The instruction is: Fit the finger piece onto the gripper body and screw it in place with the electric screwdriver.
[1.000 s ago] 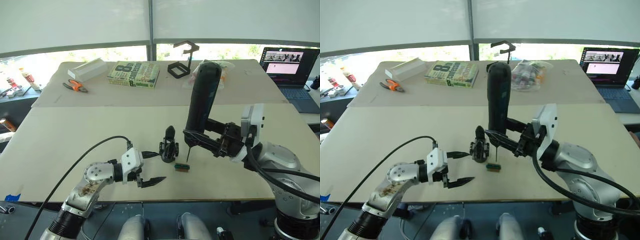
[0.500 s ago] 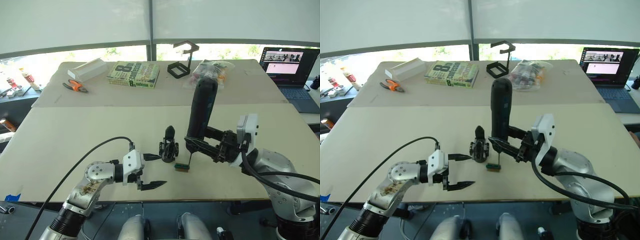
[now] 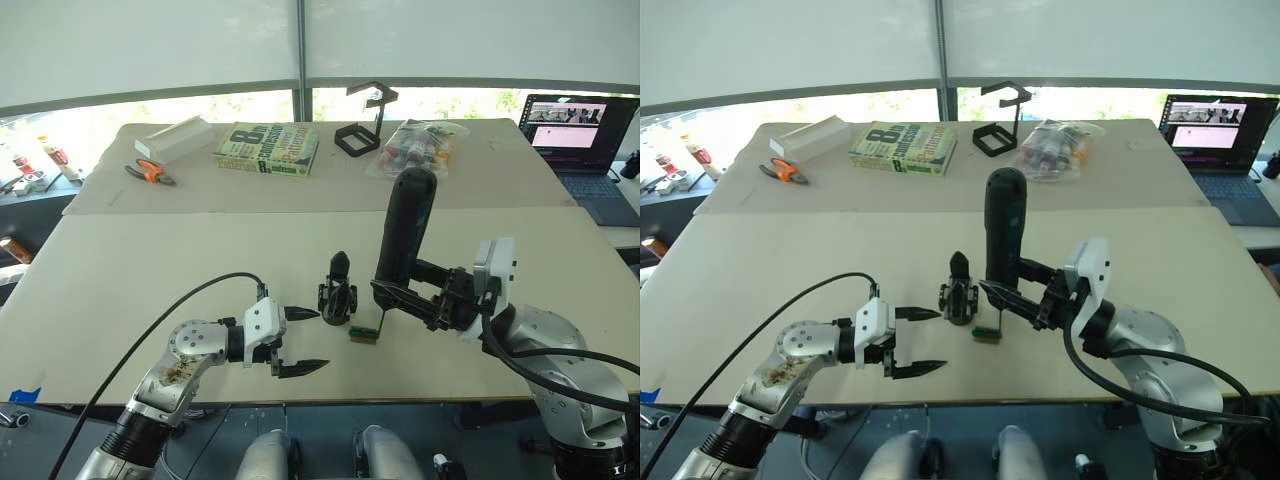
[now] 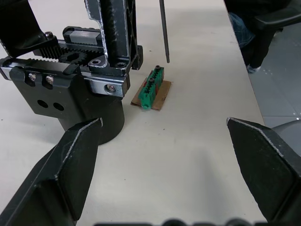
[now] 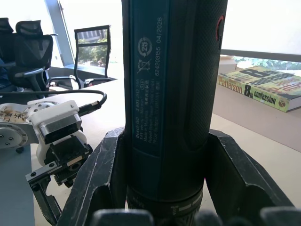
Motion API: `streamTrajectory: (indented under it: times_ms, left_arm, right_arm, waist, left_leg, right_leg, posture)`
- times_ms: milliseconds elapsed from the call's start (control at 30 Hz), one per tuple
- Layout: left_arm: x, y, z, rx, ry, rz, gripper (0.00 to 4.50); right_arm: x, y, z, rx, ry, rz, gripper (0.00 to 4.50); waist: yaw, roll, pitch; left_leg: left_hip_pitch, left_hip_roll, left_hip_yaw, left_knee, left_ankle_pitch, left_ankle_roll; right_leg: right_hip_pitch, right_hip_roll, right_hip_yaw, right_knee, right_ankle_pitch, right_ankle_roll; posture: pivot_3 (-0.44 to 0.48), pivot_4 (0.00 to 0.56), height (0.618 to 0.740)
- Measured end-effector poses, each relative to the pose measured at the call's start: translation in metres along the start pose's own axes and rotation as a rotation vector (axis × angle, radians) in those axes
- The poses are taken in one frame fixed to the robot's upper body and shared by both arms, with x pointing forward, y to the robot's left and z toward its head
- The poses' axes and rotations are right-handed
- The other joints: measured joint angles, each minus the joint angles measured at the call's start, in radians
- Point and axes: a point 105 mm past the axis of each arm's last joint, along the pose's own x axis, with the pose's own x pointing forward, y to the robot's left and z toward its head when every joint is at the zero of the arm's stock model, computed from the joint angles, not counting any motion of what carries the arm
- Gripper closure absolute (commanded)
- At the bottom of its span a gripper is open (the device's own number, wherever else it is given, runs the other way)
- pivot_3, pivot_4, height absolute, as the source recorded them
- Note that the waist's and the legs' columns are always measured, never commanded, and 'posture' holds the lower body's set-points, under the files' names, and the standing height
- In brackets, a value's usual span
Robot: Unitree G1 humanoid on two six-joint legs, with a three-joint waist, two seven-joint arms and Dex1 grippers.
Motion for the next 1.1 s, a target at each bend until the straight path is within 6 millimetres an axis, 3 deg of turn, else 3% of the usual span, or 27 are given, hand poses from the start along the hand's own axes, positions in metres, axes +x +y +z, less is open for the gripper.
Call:
streamTrajectory:
  times_ms: [333, 1100]
  left_arm:
    - [0.0008, -0.0014, 0.0086, 0.023, -0.001, -0.018, 0.00]
    - [0.0006, -0.0036, -0.0006, 0.022, 0.026, -0.028, 0.00]
  right_arm:
    - [0.0008, -0.0011, 0.0013, -0.005, -0.003, -0.007, 2.58]
    - [0.0033, -0.0029, -0.0016, -0.001, -0.014, -0.005, 2.58]
  waist:
    - [0.000, 0.000, 0.000]
    - [0.000, 0.000, 0.000]
  left_leg:
    - [0.000, 0.000, 0.000, 0.000, 0.000, 0.000]
    - [0.000, 0.000, 0.000, 0.000, 0.000, 0.000]
  right_leg:
    - [0.000, 0.000, 0.000, 0.000, 0.000, 0.000]
    - [0.000, 0.000, 0.000, 0.000, 0.000, 0.000]
  posture:
    - [0.000, 0.150, 0.740]
    - [0.000, 0.150, 0.740]
